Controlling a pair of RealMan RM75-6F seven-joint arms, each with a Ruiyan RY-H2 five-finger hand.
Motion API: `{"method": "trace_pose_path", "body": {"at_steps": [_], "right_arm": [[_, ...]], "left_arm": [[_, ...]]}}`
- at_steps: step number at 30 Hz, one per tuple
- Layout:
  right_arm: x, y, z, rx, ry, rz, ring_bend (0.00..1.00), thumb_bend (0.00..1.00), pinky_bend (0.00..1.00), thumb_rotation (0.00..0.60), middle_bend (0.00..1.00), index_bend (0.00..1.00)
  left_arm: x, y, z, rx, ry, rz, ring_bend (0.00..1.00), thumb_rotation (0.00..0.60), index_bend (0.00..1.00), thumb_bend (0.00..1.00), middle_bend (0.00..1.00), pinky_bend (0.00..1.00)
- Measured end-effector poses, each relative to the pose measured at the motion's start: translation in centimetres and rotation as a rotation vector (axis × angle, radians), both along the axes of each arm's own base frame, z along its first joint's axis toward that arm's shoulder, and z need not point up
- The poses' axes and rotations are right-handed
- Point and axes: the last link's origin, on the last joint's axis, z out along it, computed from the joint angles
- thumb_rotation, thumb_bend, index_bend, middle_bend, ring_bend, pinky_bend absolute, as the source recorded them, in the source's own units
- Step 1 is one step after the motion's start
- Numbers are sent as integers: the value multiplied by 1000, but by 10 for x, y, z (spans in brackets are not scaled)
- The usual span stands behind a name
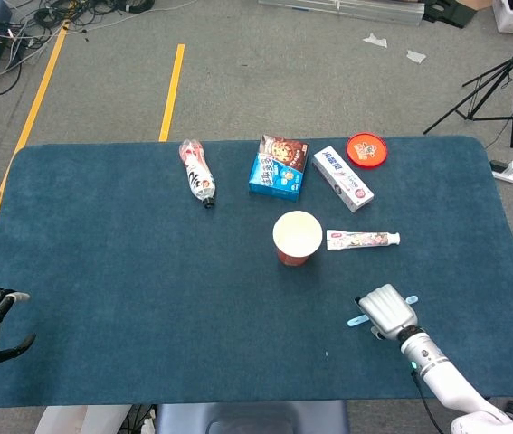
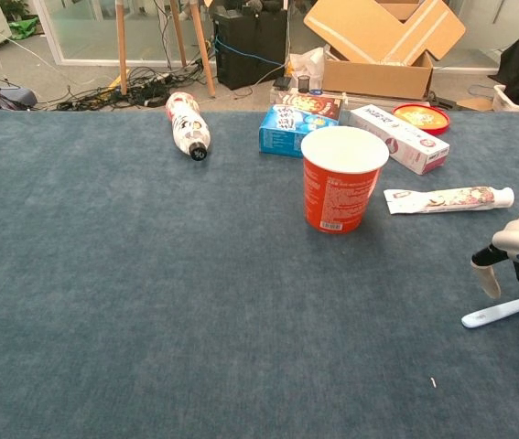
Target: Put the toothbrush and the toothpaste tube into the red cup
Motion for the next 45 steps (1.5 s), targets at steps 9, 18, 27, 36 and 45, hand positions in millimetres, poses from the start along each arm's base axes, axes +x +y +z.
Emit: {"method": "trace_pose_path", "body": {"at_steps": [9, 18, 27, 36, 45], "right_arm": [[-1, -1, -7, 10, -2, 2, 1000, 173, 1000, 600, 1000, 508], [-1, -4, -12, 14, 2, 5, 1000, 178, 1000, 600, 1000, 511], [-1, -7, -17, 23, 9, 6, 1000, 179, 1000, 600, 1000, 518], [-1, -8, -19, 25, 13, 7, 1000, 182, 1000, 600, 1000, 534], [-2, -9, -22, 26, 19, 5, 1000, 194, 1000, 600, 1000, 540]], "left_arm": [[0, -1, 1, 1, -3, 1, 205, 600, 314, 171, 305, 270], [0, -1, 1, -1, -5, 3, 204, 600, 314, 171, 305, 271], [0, -2, 3, 4, -10, 4, 204, 600, 315, 171, 306, 272], [0, -2, 4, 5, -13, 4, 205, 600, 315, 171, 308, 273], [0, -2, 4, 5, -15, 5, 205, 600, 315, 171, 308, 274]]}}
